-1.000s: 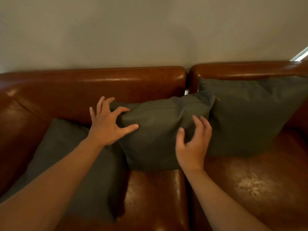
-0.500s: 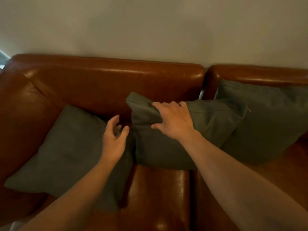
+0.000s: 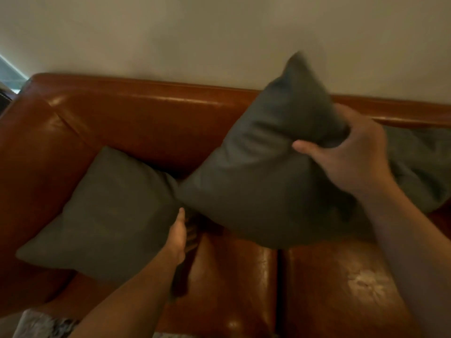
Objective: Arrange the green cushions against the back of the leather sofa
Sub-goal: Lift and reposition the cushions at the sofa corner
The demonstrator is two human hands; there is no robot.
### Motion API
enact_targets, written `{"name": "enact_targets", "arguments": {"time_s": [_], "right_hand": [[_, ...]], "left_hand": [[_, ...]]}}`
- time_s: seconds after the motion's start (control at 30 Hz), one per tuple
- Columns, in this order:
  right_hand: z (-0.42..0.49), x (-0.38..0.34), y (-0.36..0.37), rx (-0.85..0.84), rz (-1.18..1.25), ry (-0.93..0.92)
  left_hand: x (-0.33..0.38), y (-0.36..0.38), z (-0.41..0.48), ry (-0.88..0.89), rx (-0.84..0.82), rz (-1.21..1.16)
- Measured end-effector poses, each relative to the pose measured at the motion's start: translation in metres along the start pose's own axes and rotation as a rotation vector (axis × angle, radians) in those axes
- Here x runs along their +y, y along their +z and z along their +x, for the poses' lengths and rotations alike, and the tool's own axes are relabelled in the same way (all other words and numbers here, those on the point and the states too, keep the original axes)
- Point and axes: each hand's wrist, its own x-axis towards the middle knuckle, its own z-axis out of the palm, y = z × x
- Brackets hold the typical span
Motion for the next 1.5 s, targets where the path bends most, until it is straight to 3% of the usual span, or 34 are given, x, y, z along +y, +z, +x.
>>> {"name": "enact_targets", "arguments": {"time_s": [0.13,0.27,0.4,0.53,0.7,0.77,0.87,0.93,1.0,1.13,1.2,1.23,1.33,1.43,1.5], "right_hand": [[-0.004,0.024,-0.016,0.125,0.345,0.212],[-0.035,0.07,0.02,0.086,0.662,0.499],[-0.053,0.112,0.05,0.032,0.949,0.788],[-0.061,0.134,0.06,0.051,1.045,0.944],[-0.078,0.138,0.074,0.151,1.136,1.016],[-0.086,0.137,0.089,0.113,1.096,1.126],[-0.096,0.133,0.114,-0.139,0.937,1.354],[-0.1,0.126,0.128,-0.362,0.79,1.394],[-0.099,0.115,0.137,-0.465,0.65,1.347],[-0.085,0.109,0.123,-0.12,0.351,1.071],[-0.076,0.109,0.105,0.005,0.288,0.868],[-0.071,0.109,0.099,-0.013,0.294,0.785],[-0.059,0.112,0.094,-0.235,0.342,0.695],[-0.057,0.115,0.098,-0.274,0.356,0.714],[-0.06,0.118,0.102,-0.252,0.358,0.733]], "left_hand": [[0.028,0.024,-0.008,0.11,-0.125,-0.403],[0.074,0.032,-0.013,0.245,-0.034,-0.453],[0.098,0.031,-0.018,0.383,-0.123,-0.265],[0.109,0.051,-0.032,0.481,-0.161,-0.179],[0.143,0.075,-0.065,0.981,-0.003,0.193],[0.156,0.082,-0.074,1.176,0.037,0.374],[0.162,0.094,-0.069,1.316,0.071,0.715],[0.157,0.103,-0.061,1.327,0.029,0.977],[0.146,0.114,-0.054,1.245,-0.022,1.246],[0.133,0.128,-0.048,1.234,-0.063,1.434],[0.131,0.118,-0.043,1.279,-0.057,1.33],[0.129,0.109,-0.039,1.313,-0.036,1.206],[0.111,0.071,-0.01,1.298,0.221,0.596],[0.107,0.052,0.011,0.824,0.393,0.092],[0.111,0.05,0.022,0.531,0.269,-0.078]]}}
